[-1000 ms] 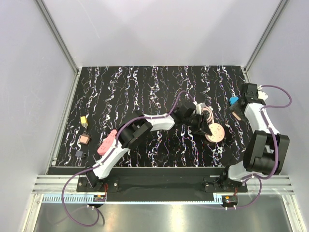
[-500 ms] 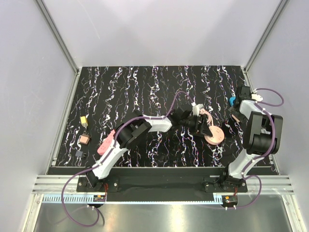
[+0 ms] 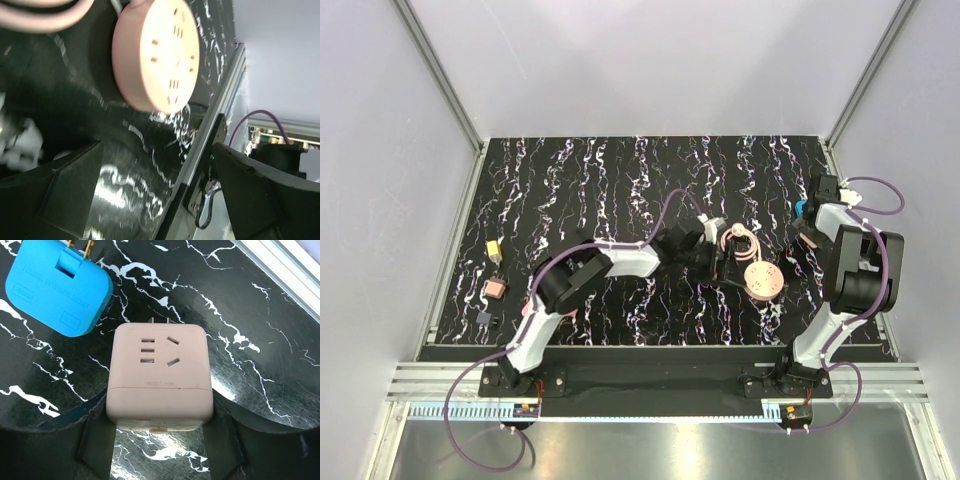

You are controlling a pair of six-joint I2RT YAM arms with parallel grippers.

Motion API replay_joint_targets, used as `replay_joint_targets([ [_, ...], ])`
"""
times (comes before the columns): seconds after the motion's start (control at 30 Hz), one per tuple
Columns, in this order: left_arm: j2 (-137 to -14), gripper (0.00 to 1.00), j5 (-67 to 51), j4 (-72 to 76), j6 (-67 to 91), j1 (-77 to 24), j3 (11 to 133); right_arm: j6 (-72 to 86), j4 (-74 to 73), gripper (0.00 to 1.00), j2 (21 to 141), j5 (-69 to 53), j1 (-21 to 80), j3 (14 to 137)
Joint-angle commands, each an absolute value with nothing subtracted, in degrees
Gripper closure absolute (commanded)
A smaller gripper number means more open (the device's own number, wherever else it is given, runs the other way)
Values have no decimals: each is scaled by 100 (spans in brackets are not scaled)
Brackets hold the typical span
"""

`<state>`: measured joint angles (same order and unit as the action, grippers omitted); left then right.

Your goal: Pull the plug off the socket

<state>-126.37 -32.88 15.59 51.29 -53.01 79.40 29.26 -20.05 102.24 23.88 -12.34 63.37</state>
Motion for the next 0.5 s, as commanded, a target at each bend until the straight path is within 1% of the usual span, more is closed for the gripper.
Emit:
replay_joint_targets([
  [0.0, -11866, 3, -2953, 1389, 4896, -5309, 7621, 2804, -1916, 42, 10275, 2153, -1248, 6434],
  [0.17, -11058, 3, -2786, 1380, 4773, -5300, 6980, 2725, -2039, 18, 10003, 1925, -1239, 6319],
  [0.2, -10839, 3, -2751, 1371, 4755, -5300, 6892, 2672, -2100, 2, 9976, 1916, -1239, 6337],
  [0.23, -10733, 2, -2647, 1354, 4720, -5300, 6691, 2620, -2396, 0, 9993, 1907, -1239, 6511],
  [0.33, -10389, 1, -2549, 1318, 4728, -5300, 6409, 2540, -3047, 0, 9958, 2082, -1161, 6828],
  [0.43, -10117, 1, -2558, 1362, 4755, -5309, 6093, 2514, -3391, 0, 9634, 2136, -985, 6882],
  [0.47, -10029, 1, -2523, 1388, 4764, -5309, 5969, 2496, -3480, 0, 9363, 2136, -915, 6882],
])
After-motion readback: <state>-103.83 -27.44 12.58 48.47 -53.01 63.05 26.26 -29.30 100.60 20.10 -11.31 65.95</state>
